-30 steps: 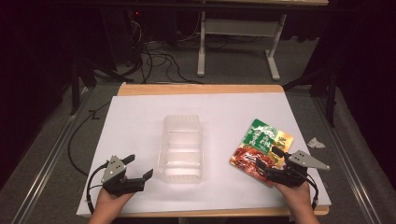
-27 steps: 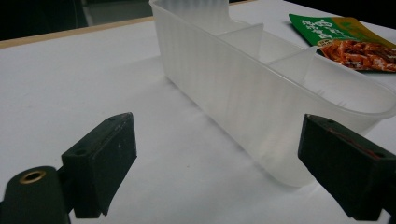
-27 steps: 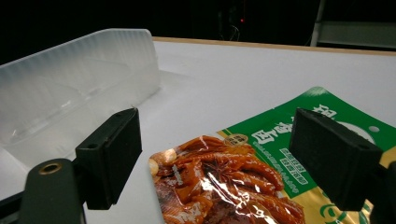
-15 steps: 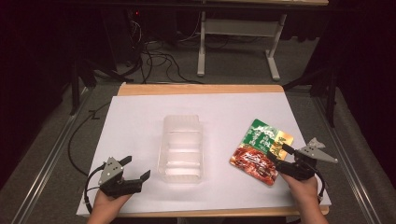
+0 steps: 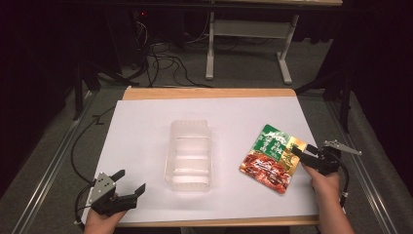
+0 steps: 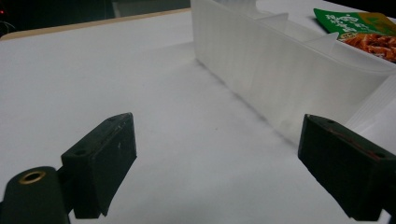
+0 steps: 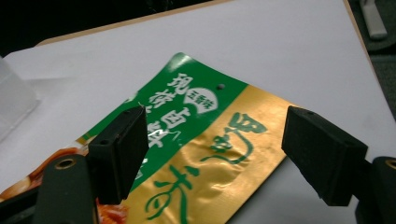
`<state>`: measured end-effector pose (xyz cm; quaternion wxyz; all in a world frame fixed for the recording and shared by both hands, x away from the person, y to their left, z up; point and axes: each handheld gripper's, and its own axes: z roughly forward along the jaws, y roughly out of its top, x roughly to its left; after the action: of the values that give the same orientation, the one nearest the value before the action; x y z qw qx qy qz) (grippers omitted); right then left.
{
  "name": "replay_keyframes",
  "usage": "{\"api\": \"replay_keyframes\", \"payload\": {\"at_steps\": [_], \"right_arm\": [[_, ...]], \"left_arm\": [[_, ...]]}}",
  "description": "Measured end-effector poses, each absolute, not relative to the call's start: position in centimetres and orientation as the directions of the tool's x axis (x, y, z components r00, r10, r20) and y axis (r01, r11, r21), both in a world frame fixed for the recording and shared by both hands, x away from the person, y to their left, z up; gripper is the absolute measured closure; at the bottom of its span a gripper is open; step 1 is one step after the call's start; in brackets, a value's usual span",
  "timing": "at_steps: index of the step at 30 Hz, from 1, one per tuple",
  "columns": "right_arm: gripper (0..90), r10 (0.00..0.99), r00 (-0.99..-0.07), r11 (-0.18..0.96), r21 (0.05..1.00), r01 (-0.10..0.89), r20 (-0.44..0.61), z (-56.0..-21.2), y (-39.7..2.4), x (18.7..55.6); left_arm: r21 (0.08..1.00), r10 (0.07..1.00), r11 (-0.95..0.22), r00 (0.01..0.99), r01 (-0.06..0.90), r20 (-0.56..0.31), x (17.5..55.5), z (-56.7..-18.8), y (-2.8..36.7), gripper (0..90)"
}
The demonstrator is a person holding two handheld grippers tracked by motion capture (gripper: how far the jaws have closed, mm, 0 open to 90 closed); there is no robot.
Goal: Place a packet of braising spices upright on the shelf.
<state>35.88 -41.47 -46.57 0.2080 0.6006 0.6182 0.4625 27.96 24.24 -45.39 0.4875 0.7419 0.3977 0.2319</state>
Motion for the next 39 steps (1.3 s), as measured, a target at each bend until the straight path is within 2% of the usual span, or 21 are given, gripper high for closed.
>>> {"api": "replay_keyframes", "payload": {"at_steps": [5, 8, 15, 16, 24, 27, 30, 39], "right_arm": [[25.7, 0.946, -0.142, -0.162, 0.804, 0.572, 0.292, -46.9, -42.3, 37.1], [25.4, 0.941, -0.098, -0.203, 0.773, 0.601, 0.323, -47.3, -42.9, 38.2], [26.2, 0.933, -0.061, -0.240, 0.742, 0.625, 0.354, -47.6, -43.5, 39.4], [28.4, 0.924, -0.054, -0.260, 0.724, 0.639, 0.379, -47.7, -43.6, 39.5], [35.8, 0.919, -0.078, -0.241, 0.705, 0.667, 0.387, -47.9, -43.3, 39.7], [36.0, 0.917, -0.085, -0.238, 0.706, 0.667, 0.389, -47.9, -43.3, 39.7], [38.3, 0.898, -0.095, -0.270, 0.707, 0.654, 0.430, -47.9, -43.8, 39.6], [41.2, 0.886, -0.137, -0.270, 0.733, 0.625, 0.443, -47.7, -43.3, 39.2]], "left_arm": [[0.907, 0.830, -0.203, 0.557, 0.370, -0.042, 27.1, -45.4, 25.2, 12.2], [0.906, 0.838, -0.199, 0.545, 0.372, -0.039, 26.6, -45.4, 25.6, 12.2], [0.908, 0.854, -0.181, 0.518, 0.378, -0.045, 25.6, -45.4, 26.7, 12.2], [0.908, 0.854, -0.181, 0.518, 0.378, -0.045, 25.5, -45.4, 26.8, 12.2], [0.906, 0.849, -0.187, 0.526, 0.381, -0.046, 25.5, -45.5, 26.6, 12.2], [0.905, 0.848, -0.188, 0.527, 0.381, -0.046, 25.5, -45.5, 26.5, 12.1], [0.906, 0.849, -0.184, 0.525, 0.381, -0.048, 25.5, -45.4, 26.6, 12.1], [0.908, 0.851, -0.185, 0.523, 0.377, -0.044, 25.6, -45.4, 26.6, 12.2]]}}
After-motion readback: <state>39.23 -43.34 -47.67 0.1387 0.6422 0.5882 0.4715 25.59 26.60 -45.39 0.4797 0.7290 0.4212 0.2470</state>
